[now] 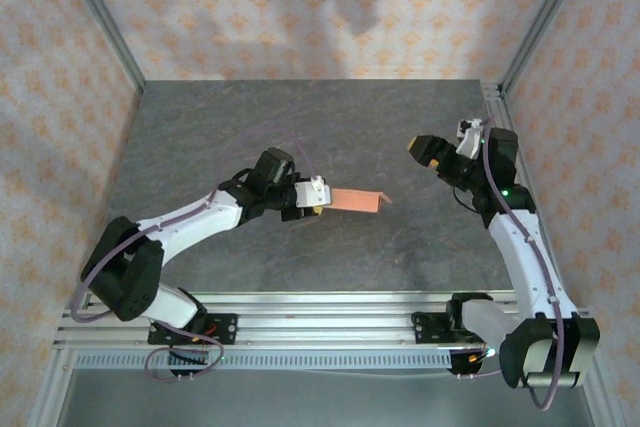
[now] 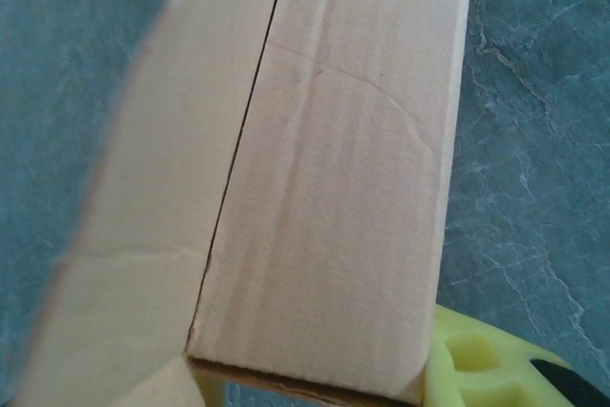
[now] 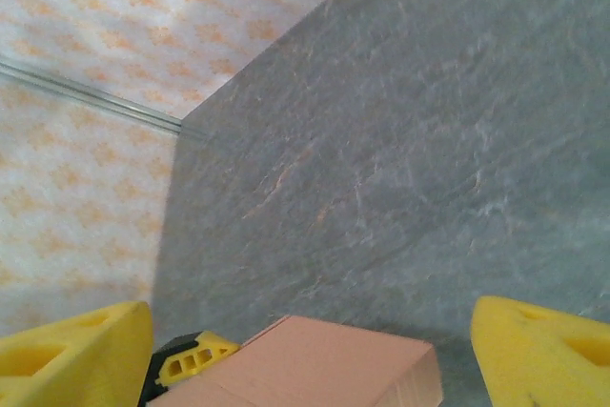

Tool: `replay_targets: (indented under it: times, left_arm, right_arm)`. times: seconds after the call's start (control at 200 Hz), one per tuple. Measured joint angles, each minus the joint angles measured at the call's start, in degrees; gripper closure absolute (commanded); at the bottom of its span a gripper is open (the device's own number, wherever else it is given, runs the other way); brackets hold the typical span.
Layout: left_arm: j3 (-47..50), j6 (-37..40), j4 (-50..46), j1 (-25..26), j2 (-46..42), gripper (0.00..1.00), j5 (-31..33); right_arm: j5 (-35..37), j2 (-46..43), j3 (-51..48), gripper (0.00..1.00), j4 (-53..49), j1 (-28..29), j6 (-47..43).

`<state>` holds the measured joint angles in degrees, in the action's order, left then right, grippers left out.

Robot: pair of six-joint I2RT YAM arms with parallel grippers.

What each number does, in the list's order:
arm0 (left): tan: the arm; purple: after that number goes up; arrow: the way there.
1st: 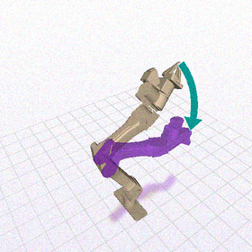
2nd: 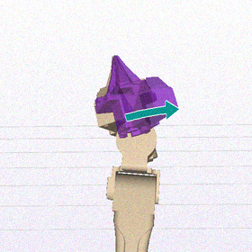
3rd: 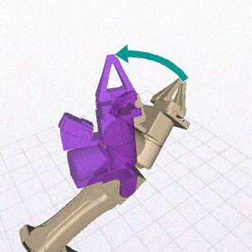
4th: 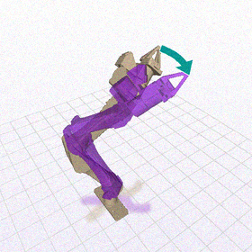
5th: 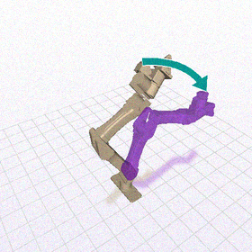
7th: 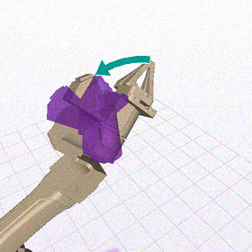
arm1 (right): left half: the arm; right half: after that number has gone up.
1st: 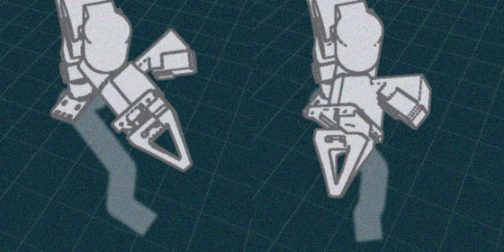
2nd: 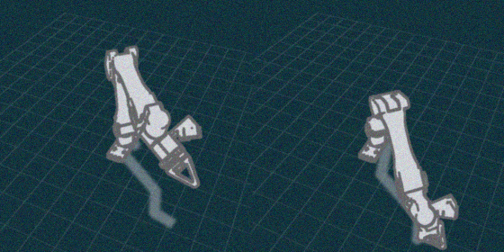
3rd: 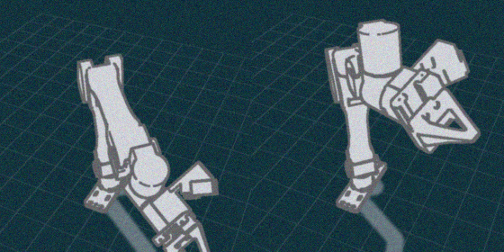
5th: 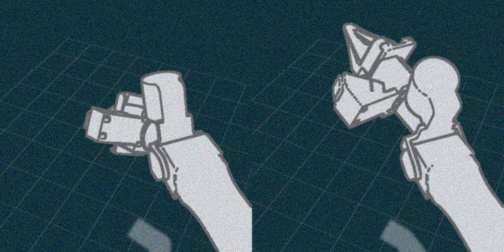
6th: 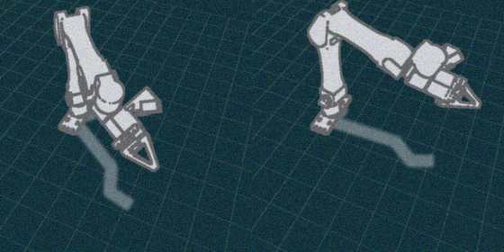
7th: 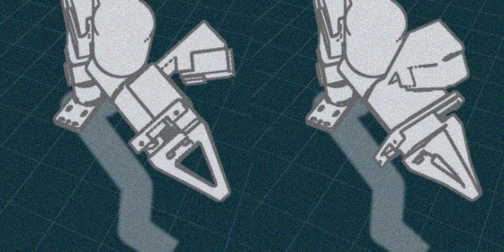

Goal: Fold the paper box

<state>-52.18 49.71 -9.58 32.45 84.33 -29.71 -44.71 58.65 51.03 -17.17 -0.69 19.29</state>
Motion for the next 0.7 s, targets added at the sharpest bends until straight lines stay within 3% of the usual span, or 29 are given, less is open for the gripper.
replay_targets:
  times: [0.245, 0.365, 0.455, 0.696]
  left_arm:
    - [-4.7, -1.8, -9.7, -2.7, 5.9, 0.62, -2.8]
    - [-7.9, -2.3, -13.5, -4.0, 9.0, 0.62, -4.9]
    - [-9.6, -2.5, -15.4, -4.3, 9.7, 0.62, -5.6]
    - [-10.9, -2.6, -18.7, -4.3, 10.6, 0.63, -5.9]
  right_arm:
    - [3.7, -0.9, 3.5, 0.16, -10.3, 6.3, -18.8]
    - [6.5, -2.6, 1.0, 0.27, -12.0, 12.3, -27.2]
    - [7.9, -3.0, -0.7, 0.3, -12.8, 15.6, -30.4]
    - [12.2, 4.2, -0.8, 0.49, -13.7, 20.5, -36.1]
